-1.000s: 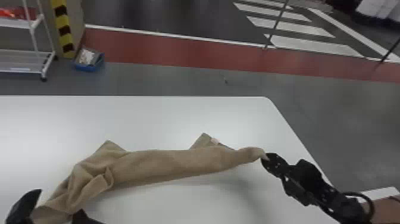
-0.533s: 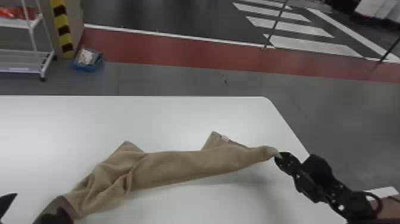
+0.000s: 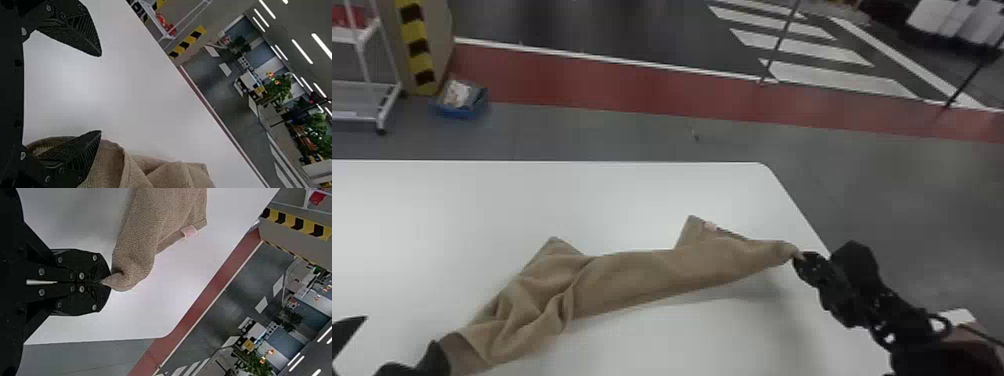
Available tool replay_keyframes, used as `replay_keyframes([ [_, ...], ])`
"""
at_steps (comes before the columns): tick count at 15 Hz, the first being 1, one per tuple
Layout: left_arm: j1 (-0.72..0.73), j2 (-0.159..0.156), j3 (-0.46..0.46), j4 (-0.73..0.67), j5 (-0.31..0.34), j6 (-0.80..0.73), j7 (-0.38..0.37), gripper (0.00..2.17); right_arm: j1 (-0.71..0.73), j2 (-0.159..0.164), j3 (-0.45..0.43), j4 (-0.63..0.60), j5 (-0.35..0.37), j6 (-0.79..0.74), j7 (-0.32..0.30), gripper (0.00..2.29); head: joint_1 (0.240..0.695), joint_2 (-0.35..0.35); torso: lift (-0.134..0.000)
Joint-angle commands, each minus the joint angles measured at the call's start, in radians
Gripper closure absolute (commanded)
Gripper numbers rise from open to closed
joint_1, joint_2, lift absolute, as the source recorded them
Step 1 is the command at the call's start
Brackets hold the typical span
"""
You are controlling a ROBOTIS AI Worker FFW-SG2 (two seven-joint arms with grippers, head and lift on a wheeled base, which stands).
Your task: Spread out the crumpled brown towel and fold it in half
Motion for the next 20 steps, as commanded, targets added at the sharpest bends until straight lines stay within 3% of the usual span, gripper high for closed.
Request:
replay_keyframes([
  [1,0.023,0.0,0.03,-0.014,-0.004,-0.099,-0.061,0.22,-0.006,0.007,-0.002,0.0,0.0,0.007,-0.001,1.4,0.695,-0.35,-0.124],
  [5,0.048,0.0,0.083,-0.071,-0.007,-0.184,-0.311,0.22,-0.006,0.027,-0.009,-0.014,0.0,0.007,0.001,1.4,0.695,-0.35,-0.124],
  [7,0.036,-0.002,0.1,-0.072,-0.016,-0.169,-0.382,0.22,0.0,0.032,-0.009,-0.024,0.0,0.007,0.001,1.4,0.695,-0.35,-0.124],
  [10,0.005,-0.018,0.145,-0.052,-0.016,-0.154,-0.503,0.22,0.002,0.032,-0.008,-0.024,0.0,0.004,0.001,1.4,0.695,-0.35,-0.124],
  [12,-0.032,-0.049,0.168,-0.026,-0.027,-0.12,-0.587,0.22,0.002,0.032,-0.005,-0.026,-0.011,0.004,0.001,1.4,0.695,-0.35,-0.124],
  [20,-0.087,-0.066,0.176,0.029,-0.053,-0.099,-0.692,0.42,0.002,0.033,-0.008,-0.034,-0.012,0.007,0.002,1.4,0.695,-0.35,-0.124],
])
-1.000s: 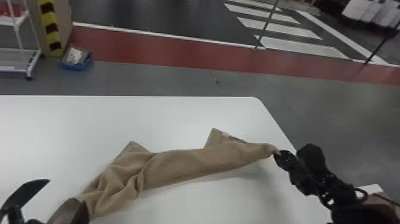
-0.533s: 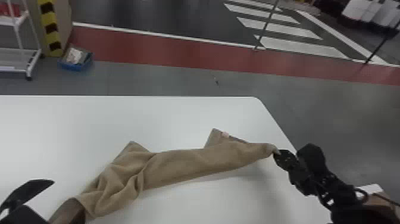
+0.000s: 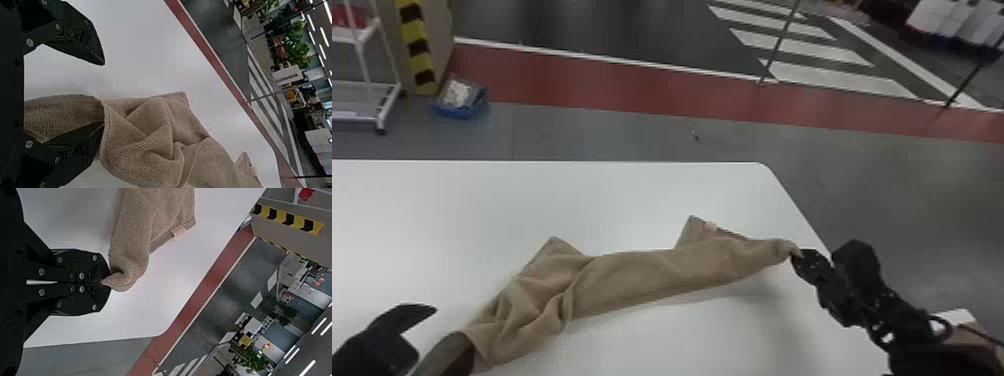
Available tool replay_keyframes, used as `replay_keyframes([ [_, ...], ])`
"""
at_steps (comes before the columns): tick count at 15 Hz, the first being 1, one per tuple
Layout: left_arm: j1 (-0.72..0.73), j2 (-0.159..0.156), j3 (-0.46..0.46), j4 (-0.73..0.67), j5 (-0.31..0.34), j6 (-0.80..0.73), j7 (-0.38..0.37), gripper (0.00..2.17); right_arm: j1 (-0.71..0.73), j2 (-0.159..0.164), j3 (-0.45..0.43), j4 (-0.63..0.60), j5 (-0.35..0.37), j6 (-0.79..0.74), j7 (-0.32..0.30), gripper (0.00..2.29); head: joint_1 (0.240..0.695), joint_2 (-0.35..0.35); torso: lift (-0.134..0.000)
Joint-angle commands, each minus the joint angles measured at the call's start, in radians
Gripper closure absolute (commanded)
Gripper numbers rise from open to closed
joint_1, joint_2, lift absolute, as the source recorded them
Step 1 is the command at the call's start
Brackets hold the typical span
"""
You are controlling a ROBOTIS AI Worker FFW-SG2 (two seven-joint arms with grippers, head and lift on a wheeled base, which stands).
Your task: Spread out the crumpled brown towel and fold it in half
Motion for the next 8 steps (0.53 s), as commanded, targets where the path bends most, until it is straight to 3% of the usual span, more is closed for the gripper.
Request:
replay_keyframes([
  [1,-0.001,0.0,0.0,-0.001,-0.026,0.007,-0.013,0.42,0.0,0.0,-0.003,0.0,0.0,0.003,0.0,1.4,0.695,-0.35,-0.124],
  [3,0.001,0.0,0.005,-0.009,-0.028,0.02,-0.028,0.42,0.0,0.002,-0.009,0.0,0.0,0.003,0.0,1.4,0.695,-0.35,-0.124],
  [5,0.001,0.0,0.008,-0.013,-0.029,0.016,-0.048,0.67,0.0,0.005,-0.01,0.0,0.0,0.003,0.0,1.4,0.695,-0.35,-0.124],
  [7,-0.001,-0.002,0.006,-0.015,-0.029,0.016,-0.079,0.74,0.0,0.008,-0.01,0.0,-0.002,0.0,0.0,1.4,0.695,-0.35,-0.124],
  [8,-0.001,-0.002,0.005,-0.015,-0.031,0.016,-0.079,1.06,0.0,0.008,-0.012,0.0,-0.005,0.0,0.0,1.4,0.695,-0.35,-0.124],
])
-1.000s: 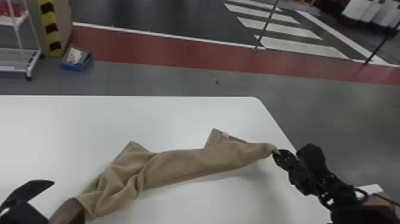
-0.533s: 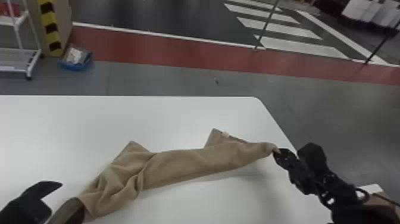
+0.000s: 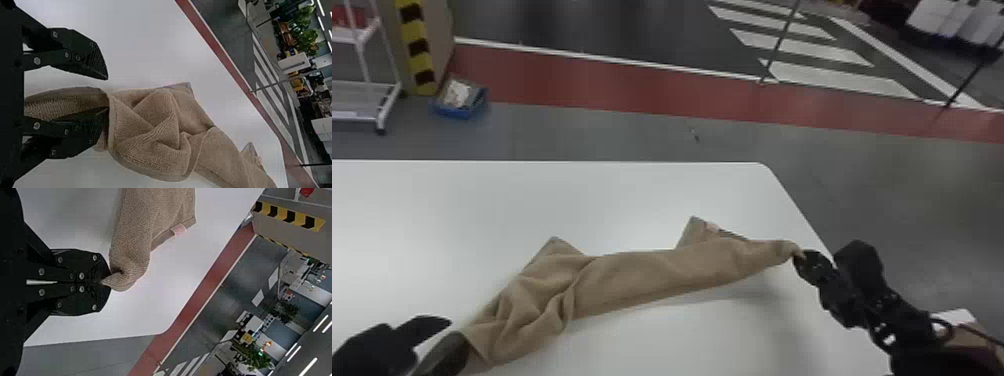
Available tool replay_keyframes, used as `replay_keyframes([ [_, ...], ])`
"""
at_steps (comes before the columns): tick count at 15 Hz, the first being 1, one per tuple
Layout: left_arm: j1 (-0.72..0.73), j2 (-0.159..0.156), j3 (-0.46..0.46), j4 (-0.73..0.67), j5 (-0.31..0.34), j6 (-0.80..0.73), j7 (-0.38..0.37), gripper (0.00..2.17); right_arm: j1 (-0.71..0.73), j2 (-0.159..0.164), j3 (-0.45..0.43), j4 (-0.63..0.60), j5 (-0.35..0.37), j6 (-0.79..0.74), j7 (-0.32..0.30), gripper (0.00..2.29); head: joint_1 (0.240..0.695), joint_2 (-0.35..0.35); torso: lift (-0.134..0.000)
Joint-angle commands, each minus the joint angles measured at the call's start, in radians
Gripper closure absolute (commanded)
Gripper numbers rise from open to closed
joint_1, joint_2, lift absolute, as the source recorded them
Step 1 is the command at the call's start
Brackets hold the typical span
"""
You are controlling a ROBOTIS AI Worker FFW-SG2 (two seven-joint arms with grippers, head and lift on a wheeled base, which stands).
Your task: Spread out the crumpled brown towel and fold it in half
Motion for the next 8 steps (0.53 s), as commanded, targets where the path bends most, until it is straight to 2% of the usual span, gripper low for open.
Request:
replay_keyframes([
  [1,-0.001,-0.003,-0.004,0.001,0.001,0.0,0.001,1.42,0.0,0.001,-0.006,0.002,-0.005,0.0,0.0,1.4,0.695,-0.35,-0.124],
  [3,-0.001,-0.007,-0.004,-0.001,0.001,0.0,0.016,1.85,0.003,0.001,-0.015,0.002,-0.008,0.0,0.0,1.4,0.695,-0.35,-0.124],
  [6,0.024,-0.014,0.021,-0.041,0.013,-0.006,0.022,1.89,0.003,0.001,-0.026,0.006,-0.022,-0.01,0.0,1.4,0.695,-0.35,-0.124],
  [8,0.062,-0.031,0.096,-0.127,0.063,0.003,0.022,1.89,0.008,0.001,-0.029,0.006,-0.025,-0.016,0.0,1.4,0.695,-0.35,-0.124],
])
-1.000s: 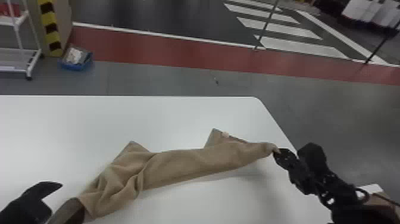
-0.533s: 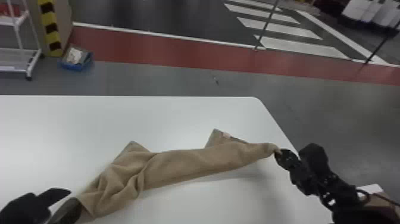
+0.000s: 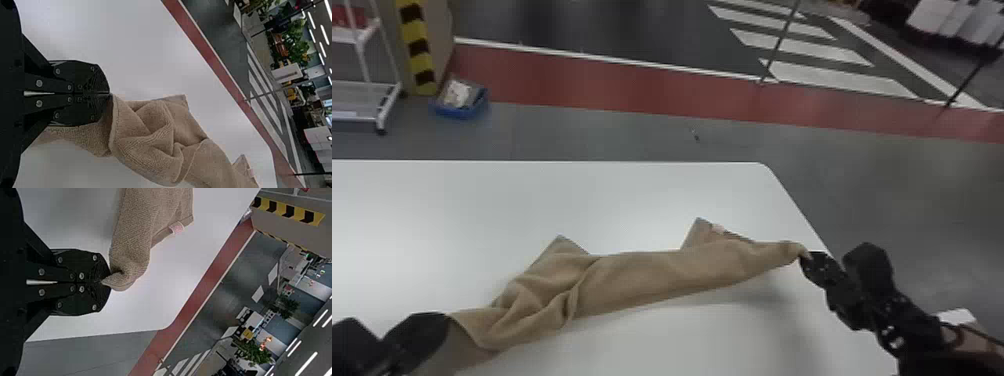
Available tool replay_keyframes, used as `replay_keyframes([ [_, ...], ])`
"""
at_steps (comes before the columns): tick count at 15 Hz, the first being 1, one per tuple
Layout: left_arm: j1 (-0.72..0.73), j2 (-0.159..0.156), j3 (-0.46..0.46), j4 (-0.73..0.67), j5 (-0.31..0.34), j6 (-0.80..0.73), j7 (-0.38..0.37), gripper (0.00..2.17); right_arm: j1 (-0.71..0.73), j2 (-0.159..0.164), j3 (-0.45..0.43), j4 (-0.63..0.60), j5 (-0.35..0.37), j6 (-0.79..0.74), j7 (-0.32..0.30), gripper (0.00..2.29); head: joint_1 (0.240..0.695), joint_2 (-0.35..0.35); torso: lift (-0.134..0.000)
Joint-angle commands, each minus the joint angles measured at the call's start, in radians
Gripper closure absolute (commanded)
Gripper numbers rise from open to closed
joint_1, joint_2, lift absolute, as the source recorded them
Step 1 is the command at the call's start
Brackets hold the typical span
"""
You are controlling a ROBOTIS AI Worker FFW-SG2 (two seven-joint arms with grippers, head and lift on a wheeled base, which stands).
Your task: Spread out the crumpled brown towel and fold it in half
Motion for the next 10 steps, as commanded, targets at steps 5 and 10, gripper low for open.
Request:
replay_keyframes([
  [5,0.075,-0.029,0.21,-0.217,0.141,0.169,-0.004,1.89,0.034,0.0,0.001,0.001,-0.001,-0.093,0.006,1.4,0.695,-0.35,-0.124],
  [10,0.079,-0.026,0.131,-0.205,0.052,0.19,-0.04,1.89,0.048,0.0,0.007,0.002,0.001,-0.148,0.018,1.4,0.695,-0.296,-0.124],
])
